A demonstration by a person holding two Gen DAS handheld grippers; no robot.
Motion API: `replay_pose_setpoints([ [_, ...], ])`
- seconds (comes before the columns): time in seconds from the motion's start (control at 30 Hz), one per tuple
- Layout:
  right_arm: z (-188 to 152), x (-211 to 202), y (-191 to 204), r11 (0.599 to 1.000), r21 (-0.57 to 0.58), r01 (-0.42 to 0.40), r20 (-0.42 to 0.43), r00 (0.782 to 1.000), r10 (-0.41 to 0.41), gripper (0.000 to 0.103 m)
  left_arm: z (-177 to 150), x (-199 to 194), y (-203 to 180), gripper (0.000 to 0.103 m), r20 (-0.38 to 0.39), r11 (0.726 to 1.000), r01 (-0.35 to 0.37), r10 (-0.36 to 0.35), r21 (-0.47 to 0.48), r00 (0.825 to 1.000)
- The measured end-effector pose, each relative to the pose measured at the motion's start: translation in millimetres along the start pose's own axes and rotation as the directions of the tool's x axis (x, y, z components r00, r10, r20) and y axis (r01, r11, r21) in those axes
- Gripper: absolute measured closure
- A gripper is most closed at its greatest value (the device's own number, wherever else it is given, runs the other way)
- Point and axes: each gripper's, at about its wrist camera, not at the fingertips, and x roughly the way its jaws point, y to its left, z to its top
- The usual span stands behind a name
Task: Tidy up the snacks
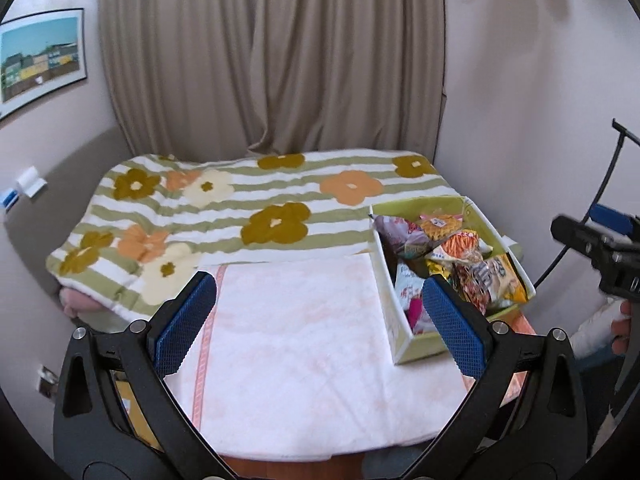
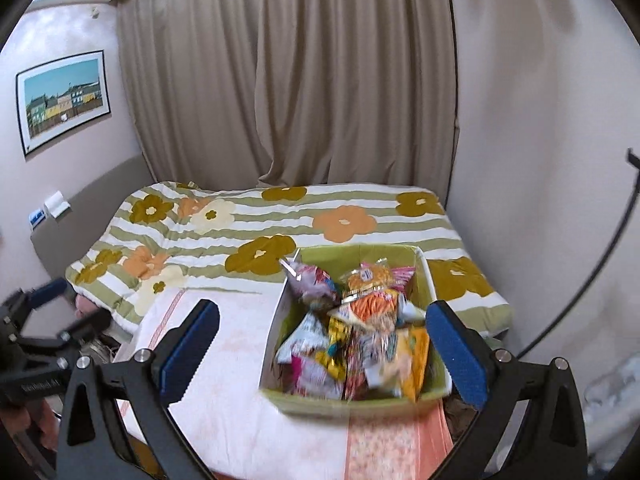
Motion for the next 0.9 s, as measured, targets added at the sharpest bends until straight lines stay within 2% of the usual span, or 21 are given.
replay_pose_setpoints([
  [0.17, -26, -32, 14, 1.0, 0.005, 0.024, 0.034, 0.999, -0.024, 0.0, -20, -33, 10, 0.001, 0.029, 1.0, 0.011, -0.011, -0.014, 1.0],
  [0.37, -34, -45, 19, 0.999, 0.014, 0.034, 0.047, 0.998, -0.034, 0.0, -29, -54, 9, 0.001, 0.052, 1.0, 0.018, -0.017, -0.018, 0.998],
  [0.9, -36, -51, 20, 0.999, 0.021, 0.032, 0.054, 0.998, -0.033, 0.0, -29, -63, 9, 0.001, 0.077, 1.0, 0.011, -0.009, -0.026, 0.997],
])
